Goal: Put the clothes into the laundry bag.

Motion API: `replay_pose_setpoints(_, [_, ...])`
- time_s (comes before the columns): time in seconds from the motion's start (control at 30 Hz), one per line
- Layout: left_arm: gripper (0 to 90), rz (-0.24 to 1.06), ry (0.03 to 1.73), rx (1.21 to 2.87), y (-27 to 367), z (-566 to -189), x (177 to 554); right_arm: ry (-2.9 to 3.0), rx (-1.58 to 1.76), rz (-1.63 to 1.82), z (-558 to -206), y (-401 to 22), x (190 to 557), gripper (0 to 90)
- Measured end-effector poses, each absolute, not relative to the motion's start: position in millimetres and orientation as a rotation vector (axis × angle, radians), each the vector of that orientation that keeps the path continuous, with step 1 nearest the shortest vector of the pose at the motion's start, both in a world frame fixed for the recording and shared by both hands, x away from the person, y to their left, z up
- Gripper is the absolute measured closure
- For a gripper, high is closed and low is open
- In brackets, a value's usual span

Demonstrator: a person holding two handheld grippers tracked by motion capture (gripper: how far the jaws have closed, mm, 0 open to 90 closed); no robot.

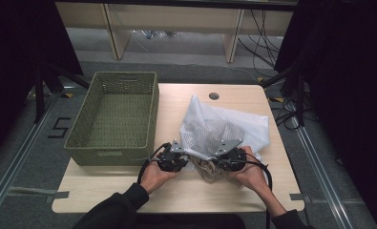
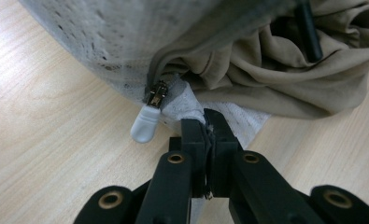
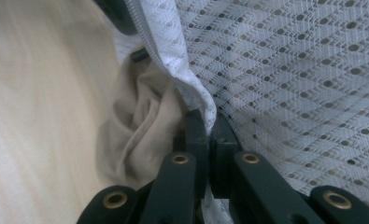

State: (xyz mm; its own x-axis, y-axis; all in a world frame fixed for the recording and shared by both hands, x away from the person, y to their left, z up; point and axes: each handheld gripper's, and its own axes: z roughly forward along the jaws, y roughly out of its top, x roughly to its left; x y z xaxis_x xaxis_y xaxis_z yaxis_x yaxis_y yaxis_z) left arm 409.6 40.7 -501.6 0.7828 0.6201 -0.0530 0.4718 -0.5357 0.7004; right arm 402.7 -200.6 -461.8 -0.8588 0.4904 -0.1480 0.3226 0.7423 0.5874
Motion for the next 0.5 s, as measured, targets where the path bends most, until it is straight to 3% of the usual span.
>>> replay_pose_setpoints(0.3, [88.3,0.262,0.772,2.269,45,-501,405,2.616,0.619,0.751,-468,-191,420,89.7])
replay_pose_setpoints(0.5, [88.1,0.253,0.785,2.254,47,-503,404,2.598,0.612,0.801,-450,-196,413,89.7])
